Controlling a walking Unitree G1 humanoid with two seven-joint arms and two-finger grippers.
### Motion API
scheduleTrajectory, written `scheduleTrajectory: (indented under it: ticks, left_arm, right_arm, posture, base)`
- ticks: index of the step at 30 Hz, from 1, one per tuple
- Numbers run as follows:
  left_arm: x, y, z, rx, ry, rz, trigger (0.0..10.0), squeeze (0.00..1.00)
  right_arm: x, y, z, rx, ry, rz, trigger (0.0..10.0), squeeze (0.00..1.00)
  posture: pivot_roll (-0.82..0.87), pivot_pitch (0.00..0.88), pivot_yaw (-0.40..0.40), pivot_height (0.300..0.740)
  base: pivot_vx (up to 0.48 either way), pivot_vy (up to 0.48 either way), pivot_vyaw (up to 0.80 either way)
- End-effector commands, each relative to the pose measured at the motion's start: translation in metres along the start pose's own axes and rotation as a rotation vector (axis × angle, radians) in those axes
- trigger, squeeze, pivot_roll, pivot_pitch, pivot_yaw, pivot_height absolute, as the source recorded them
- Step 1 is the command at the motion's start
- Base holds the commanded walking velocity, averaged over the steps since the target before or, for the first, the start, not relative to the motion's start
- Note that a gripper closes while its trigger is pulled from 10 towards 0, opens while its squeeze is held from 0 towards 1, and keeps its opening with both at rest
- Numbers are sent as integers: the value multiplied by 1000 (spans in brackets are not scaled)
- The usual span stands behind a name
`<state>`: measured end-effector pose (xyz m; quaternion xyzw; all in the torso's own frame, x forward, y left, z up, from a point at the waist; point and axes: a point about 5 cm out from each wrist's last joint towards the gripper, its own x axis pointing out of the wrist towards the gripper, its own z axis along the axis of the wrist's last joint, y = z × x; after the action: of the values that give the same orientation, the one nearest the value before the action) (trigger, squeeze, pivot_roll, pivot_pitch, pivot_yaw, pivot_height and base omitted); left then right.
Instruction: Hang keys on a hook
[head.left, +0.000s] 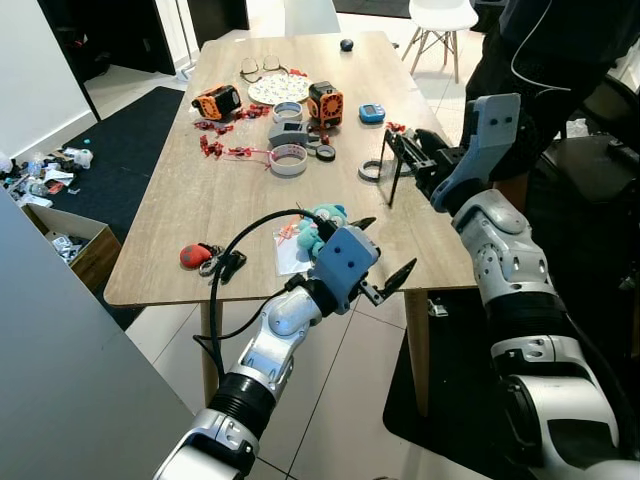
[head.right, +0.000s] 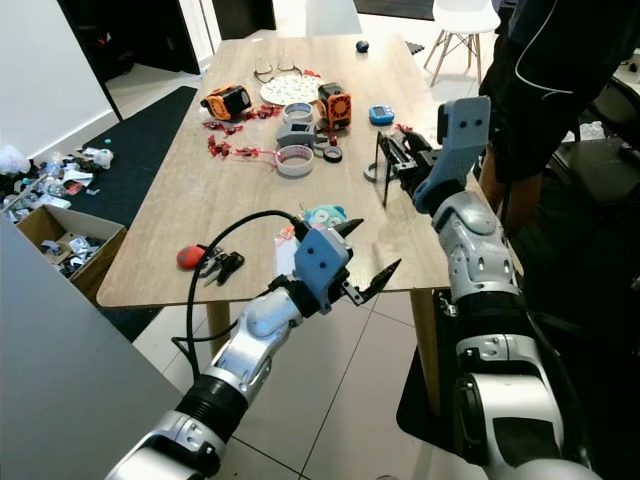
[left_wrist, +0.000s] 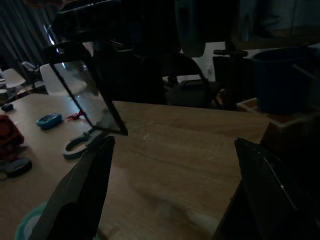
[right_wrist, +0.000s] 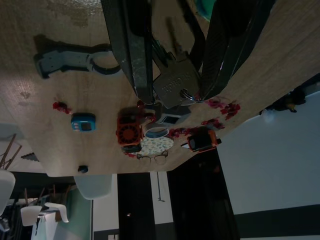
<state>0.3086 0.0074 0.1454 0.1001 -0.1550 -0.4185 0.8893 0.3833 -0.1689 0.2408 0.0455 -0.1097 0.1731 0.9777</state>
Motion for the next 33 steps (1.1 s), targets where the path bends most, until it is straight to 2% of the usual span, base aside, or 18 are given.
scheduleTrajectory:
  ticks: [1, 5, 8, 13, 15, 20, 23, 27, 28, 29, 32, 33]
  left_arm:
    - [-3, -1, -10, 17, 61, 1, 10000, 0]
    - [-6, 9, -15, 20, 96, 67, 10000, 0]
    - [-8, 12, -16, -39, 83, 76, 10000, 0]
    - [-11, 18, -18, -29, 99, 102, 10000, 0]
    - [-17, 33, -24, -6, 134, 156, 10000, 0]
    - [-25, 45, -29, 7, 166, 202, 10000, 0]
    - [-41, 63, -37, 41, 225, 247, 10000, 0]
    - [-48, 68, -42, 55, 254, 257, 10000, 0]
    - [-53, 69, -45, 54, 270, 262, 10000, 0]
    - [-57, 70, -48, 57, 282, 265, 10000, 0]
    - [-60, 69, -51, 56, 292, 267, 10000, 0]
    - [-61, 69, -52, 56, 296, 268, 10000, 0]
  right_arm:
    - [0, 2, 0, -10, 12, 12, 10000, 0]
    - [-2, -6, 0, -26, 21, -22, 10000, 0]
    - [-4, -11, 0, -37, 26, -40, 10000, 0]
    - [-5, -14, 0, -40, 30, -50, 10000, 0]
    - [-7, -17, 1, -58, 28, -67, 10000, 0]
    - [-9, -20, 2, -62, 26, -72, 10000, 0]
    - [-12, -24, 3, -62, 25, -79, 10000, 0]
    - [-13, -25, 3, -62, 20, -81, 10000, 0]
    - [-14, -25, 4, -60, 2, -76, 2784, 0]
    - [-14, -24, 4, -63, -1, -66, 0, 0]
    - [-15, -22, 3, -68, 3, -57, 0, 0]
    - [-14, -23, 2, -75, 13, -69, 2431, 0]
  posture:
    - [-79, 53, 58, 740]
    - [-79, 53, 59, 740]
    - [-80, 52, 59, 740]
    - [-81, 51, 60, 740]
    - [-84, 51, 63, 740]
    - [-86, 51, 62, 740]
    - [-85, 51, 60, 740]
    - [-85, 51, 60, 740]
    - [-86, 51, 61, 740]
    - [-86, 51, 61, 740]
    - [-86, 51, 61, 740]
    - [-86, 51, 61, 740]
  base:
    - [0, 0, 0]
    - [0, 0, 0]
    - [0, 0, 0]
    - [0, 0, 0]
    - [0, 0, 0]
    - [0, 0, 0]
    - [0, 0, 0]
    - [0, 0, 0]
    - [0, 0, 0]
    - [0, 0, 0]
    - [0, 0, 0]
    - [0, 0, 0]
